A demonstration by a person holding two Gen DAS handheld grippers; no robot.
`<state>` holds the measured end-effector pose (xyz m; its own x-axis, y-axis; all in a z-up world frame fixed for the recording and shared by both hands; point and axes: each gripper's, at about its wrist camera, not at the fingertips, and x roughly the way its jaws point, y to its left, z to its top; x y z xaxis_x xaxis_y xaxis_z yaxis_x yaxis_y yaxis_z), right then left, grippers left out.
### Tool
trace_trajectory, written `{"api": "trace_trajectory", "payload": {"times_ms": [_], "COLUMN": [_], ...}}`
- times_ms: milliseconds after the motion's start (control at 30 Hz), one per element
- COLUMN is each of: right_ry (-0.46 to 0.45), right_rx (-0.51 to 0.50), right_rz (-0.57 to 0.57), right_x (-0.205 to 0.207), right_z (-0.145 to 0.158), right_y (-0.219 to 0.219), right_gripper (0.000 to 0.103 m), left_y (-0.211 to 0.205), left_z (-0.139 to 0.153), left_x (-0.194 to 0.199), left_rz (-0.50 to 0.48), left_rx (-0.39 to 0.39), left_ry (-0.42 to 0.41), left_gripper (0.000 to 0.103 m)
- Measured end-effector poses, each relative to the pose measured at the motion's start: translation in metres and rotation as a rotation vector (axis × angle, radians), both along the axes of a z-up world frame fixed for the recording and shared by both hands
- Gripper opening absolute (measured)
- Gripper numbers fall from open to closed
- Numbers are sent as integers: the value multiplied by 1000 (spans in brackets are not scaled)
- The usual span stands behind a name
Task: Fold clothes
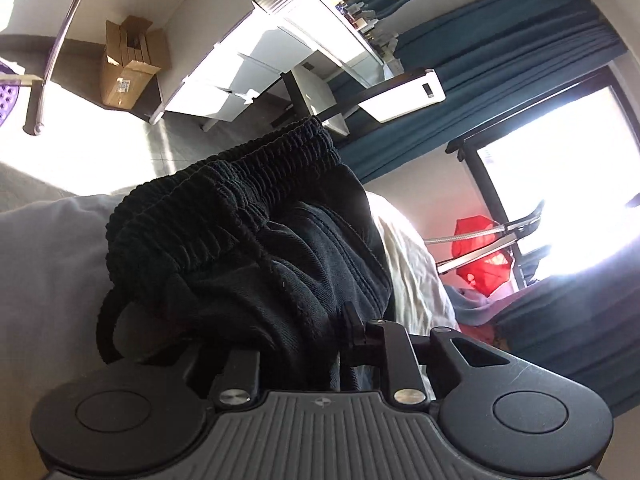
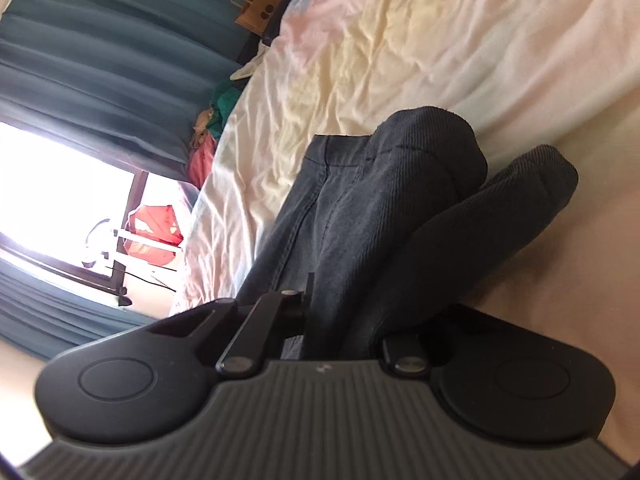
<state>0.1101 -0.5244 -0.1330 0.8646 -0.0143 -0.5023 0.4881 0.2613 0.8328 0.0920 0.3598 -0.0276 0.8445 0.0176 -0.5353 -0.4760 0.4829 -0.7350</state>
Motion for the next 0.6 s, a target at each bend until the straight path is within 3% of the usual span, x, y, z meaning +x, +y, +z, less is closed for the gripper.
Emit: {"api": "trace_trajectory", "payload": {"times_ms": [100, 167, 267, 333, 400, 600], "right_ry": [-13, -19, -28, -47, -73, -86], "right_rx": [77, 122, 138, 136, 143, 138], "right_rz": [-18, -24, -50, -66, -66, -59], "right_x": [-3, -5, -9, -12, -12, -12], "right_z": [-14, -20, -21, -21, -22, -28], "right_y": [-5, -9, -11, -11, -12, -17], "right_gripper": [14, 16, 27, 47, 54, 54], "left_y": [-14, -26, -62, -92, -128, -222], "left_z": [5, 9, 24, 32, 39, 45], "left_x": [-14, -27, -54, -66, -72, -51], "left_rz": [-35, -59, -84, -94, -141, -365], "left_rx": [-8, -19, 113, 240, 353, 644], "left_ry": [0, -18, -40, -35, -49, -121], "left_gripper": [42, 62, 81, 81, 81, 87]}}
